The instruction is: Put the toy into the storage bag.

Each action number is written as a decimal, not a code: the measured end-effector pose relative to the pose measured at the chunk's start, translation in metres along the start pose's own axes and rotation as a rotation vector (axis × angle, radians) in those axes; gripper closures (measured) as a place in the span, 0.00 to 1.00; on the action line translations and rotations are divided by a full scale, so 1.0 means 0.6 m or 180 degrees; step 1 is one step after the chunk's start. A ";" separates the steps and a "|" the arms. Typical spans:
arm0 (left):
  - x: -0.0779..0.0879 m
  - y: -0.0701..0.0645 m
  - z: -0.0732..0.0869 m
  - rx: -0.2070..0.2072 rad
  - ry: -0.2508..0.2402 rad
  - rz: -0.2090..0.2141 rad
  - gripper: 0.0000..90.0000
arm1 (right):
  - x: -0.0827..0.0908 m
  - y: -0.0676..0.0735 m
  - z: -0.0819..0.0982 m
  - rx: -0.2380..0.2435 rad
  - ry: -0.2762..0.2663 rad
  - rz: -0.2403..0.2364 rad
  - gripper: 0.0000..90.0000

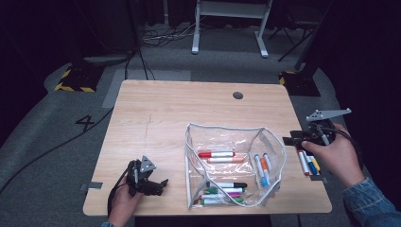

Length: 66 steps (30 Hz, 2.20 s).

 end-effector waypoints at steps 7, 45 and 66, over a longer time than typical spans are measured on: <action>0.000 0.001 -0.001 -0.0015 -0.0012 -0.0009 0.00 | -0.056 -0.018 0.063 -0.0174 0.0263 -0.0034 0.60; 0.000 0.000 0.000 0.0007 0.0003 0.0002 0.00 | -0.156 -0.030 0.156 -0.0424 0.0726 0.0109 0.86; 0.000 0.002 -0.001 -0.0037 -0.0012 -0.0023 0.00 | -0.019 -0.014 0.047 -0.0166 0.0311 -0.0090 0.86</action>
Point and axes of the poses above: each handheld gripper's, and its own axes: x roughly backward along the jaws, z roughly out of its underside, y roughly to its left, the point moved 6 cm from there along -x, roughly forward along the jaws, and after that the axes turned 1 degree about z, right-handed, at the moved point
